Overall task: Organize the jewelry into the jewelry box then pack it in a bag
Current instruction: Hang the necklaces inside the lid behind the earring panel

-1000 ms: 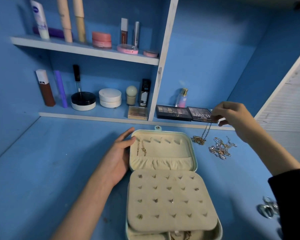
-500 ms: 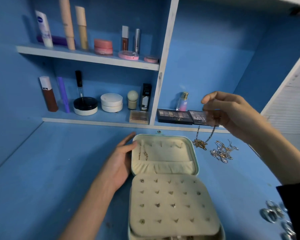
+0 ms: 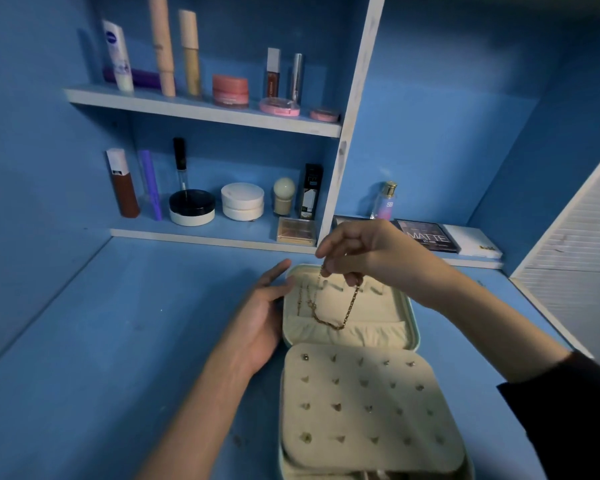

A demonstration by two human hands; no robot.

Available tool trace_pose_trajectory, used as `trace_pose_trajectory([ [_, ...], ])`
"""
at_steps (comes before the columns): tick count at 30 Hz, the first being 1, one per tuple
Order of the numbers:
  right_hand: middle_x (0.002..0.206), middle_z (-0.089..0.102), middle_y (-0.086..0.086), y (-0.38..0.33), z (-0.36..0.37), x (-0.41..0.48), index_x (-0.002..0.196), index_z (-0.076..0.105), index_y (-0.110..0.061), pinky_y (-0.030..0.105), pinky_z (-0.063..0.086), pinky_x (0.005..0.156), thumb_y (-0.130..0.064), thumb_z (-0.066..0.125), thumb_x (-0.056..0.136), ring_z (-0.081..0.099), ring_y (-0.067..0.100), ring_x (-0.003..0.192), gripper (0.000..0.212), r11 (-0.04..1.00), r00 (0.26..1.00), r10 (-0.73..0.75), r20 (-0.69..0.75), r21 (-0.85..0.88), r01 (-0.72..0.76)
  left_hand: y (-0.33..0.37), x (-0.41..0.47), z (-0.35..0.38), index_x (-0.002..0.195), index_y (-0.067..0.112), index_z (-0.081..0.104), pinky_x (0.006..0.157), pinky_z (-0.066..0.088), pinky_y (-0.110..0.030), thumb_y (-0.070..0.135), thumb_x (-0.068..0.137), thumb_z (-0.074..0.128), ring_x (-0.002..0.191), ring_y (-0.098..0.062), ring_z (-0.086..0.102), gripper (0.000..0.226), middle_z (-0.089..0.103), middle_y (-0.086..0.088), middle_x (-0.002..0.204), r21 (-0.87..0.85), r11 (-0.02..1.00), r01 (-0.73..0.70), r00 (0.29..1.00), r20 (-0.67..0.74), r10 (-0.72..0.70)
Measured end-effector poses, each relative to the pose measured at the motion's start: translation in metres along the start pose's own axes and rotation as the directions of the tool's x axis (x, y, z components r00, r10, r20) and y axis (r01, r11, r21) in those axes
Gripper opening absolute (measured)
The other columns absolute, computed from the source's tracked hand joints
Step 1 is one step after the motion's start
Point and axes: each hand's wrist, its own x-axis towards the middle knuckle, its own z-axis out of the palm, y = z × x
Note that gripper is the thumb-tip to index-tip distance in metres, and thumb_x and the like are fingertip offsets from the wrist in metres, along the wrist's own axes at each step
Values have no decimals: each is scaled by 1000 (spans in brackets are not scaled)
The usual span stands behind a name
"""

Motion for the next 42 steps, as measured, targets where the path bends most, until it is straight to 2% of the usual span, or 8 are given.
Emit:
trace_pose_trajectory([
  [7, 67, 70, 6, 13, 7, 17, 81, 65, -18, 38, 51, 59, 1, 63, 81, 54, 15, 52, 19, 983, 985, 42, -170, -169, -72, 0, 0, 1, 127, 17, 55, 74, 49, -33, -1, 91, 48, 94, -22, 61, 41, 69, -9, 99, 6, 1000, -2, 1000, 3, 2],
  [11, 66, 69, 6, 21, 8, 15, 85, 63, -18, 18, 45, 44, 1, 63, 82, 53, 3, 44, 19, 934, 986, 38, -165, -345, -94, 0, 1, 0, 128, 19, 54, 71, 48, -32, 1, 92, 48, 93, -21, 62, 40, 69, -8, 98, 27, 1000, 0, 1000, 7, 0],
  [15, 75, 69, 1, 24, 11, 6, 86, 62, -23, 14, 47, 54, 1, 57, 83, 58, 5, 56, 25, 893, 991, 2, -135, -447, -63, 0, 1, 0, 128, 20, 54, 71, 49, -31, 2, 92, 48, 92, -20, 62, 40, 68, -8, 100, 45, 999, -4, 1000, 10, 4],
  [20, 75, 67, -3, 26, 13, 1, 90, 67, -18, 12, 47, 56, 3, 58, 83, 59, 3, 61, 24, 879, 988, -89, -127, -476, 18, 0, 0, -1, 128, 20, 55, 70, 48, -32, 3, 91, 49, 90, -20, 61, 40, 68, -9, 96, 42, 999, 1, 1000, 12, -2],
  [25, 76, 70, -3, 18, 12, 7, 89, 65, -21, 7, 42, 57, 1, 61, 82, 56, -5, 58, 24, 918, 975, -179, -135, -380, 116, 0, 0, 1, 128, 19, 55, 72, 48, -33, 2, 91, 50, 92, -22, 59, 41, 67, -10, 97, 22, 1000, 3, 1000, -2, -3],
  [32, 80, 68, 0, 27, 18, 18, 97, 68, -15, 6, 39, 57, 1, 60, 82, 53, 2, 62, 23, 852, 978, -150, -142, -520, 56, 0, 0, 1, 131, 18, 52, 69, 49, -32, 2, 92, 48, 92, -21, 62, 42, 69, -10, 98, 9, 1000, 5, 1000, 14, -5],
  [37, 78, 58, -13, 26, 15, -1, 102, 65, -20, 13, 46, 57, -1, 63, 83, 62, 13, 63, 27, 830, 991, -107, -80, -556, 45, 0, 0, 0, 129, 18, 54, 70, 49, -32, 1, 92, 47, 92, -21, 61, 42, 68, -9, 99, 8, 1000, 8, 1000, 5, -8],
  [42, 75, 58, -14, 36, 14, -21, 97, 66, -23, 26, 49, 68, -8, 60, 85, 57, 5, 69, 20, 798, 975, -149, -163, -603, 21, 1, -1, 0, 132, 19, 51, 68, 50, -32, 3, 93, 48, 90, -20, 62, 42, 68, -8, 97, 52, 999, -1, 1000, 10, 1],
])
